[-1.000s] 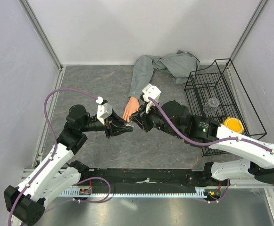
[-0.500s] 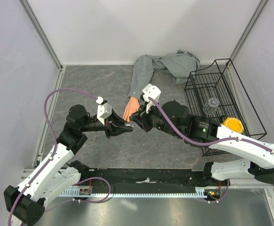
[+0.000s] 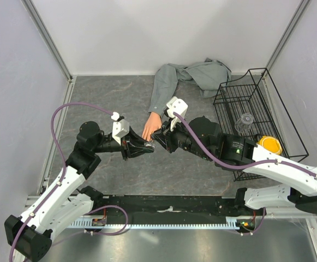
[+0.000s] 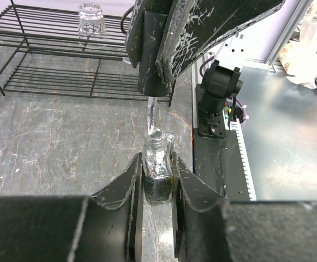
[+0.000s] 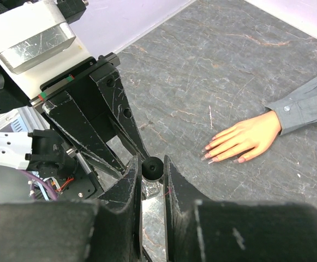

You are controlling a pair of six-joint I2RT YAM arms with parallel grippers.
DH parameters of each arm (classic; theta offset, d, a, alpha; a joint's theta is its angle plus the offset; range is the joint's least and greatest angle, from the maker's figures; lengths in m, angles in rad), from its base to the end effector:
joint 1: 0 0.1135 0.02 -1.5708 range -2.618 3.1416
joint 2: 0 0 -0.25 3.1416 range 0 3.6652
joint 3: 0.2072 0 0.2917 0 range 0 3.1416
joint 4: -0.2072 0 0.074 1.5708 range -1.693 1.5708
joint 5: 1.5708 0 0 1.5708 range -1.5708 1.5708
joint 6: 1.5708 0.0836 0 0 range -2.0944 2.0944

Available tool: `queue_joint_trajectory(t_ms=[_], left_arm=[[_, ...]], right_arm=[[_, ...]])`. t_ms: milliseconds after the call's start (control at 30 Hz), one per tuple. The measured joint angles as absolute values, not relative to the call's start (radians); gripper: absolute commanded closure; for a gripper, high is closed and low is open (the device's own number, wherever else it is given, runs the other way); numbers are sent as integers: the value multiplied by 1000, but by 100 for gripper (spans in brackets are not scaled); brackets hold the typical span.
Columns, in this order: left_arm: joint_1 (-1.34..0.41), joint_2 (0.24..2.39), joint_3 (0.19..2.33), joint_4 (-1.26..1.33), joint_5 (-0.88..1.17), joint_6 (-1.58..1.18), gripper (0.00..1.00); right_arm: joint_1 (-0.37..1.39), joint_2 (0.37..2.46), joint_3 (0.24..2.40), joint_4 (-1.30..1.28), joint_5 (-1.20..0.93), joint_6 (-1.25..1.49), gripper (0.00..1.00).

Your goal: Paint the nails

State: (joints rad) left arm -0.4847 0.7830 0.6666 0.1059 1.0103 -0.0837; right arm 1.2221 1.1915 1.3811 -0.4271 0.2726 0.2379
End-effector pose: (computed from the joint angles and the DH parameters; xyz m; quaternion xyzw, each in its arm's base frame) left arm 0.1897 -0.1799 0.3151 0.4575 0.5418 -0.5028 0.4944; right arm 0.1396 0.3181 0.4221 -0.2938 0.7259 0.3290 0.5277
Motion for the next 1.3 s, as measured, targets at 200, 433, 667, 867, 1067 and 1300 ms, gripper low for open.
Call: queue_joint_trajectory(t_ms=[200, 433, 667, 867, 1067, 1300], left_arm=[[-485, 783, 667, 106, 1010, -83, 98], [-485, 783, 667, 106, 1010, -83, 98], [-485, 783, 667, 106, 1010, -83, 98], [-485, 783, 667, 106, 1010, -83, 98], [-485, 783, 667, 106, 1010, -84, 98], [-485, 783, 667, 106, 995, -83, 98]], right_arm=[[1222, 1192, 1381, -427, 286, 236, 100], [1222, 1192, 1381, -428, 290, 235, 100], [1222, 1192, 1381, -431, 290, 235, 100], [1222, 1188, 1381, -434, 291, 235, 100], [1222, 1182, 1381, -434, 294, 235, 100], [1222, 1159, 1361, -410, 314, 246, 100]])
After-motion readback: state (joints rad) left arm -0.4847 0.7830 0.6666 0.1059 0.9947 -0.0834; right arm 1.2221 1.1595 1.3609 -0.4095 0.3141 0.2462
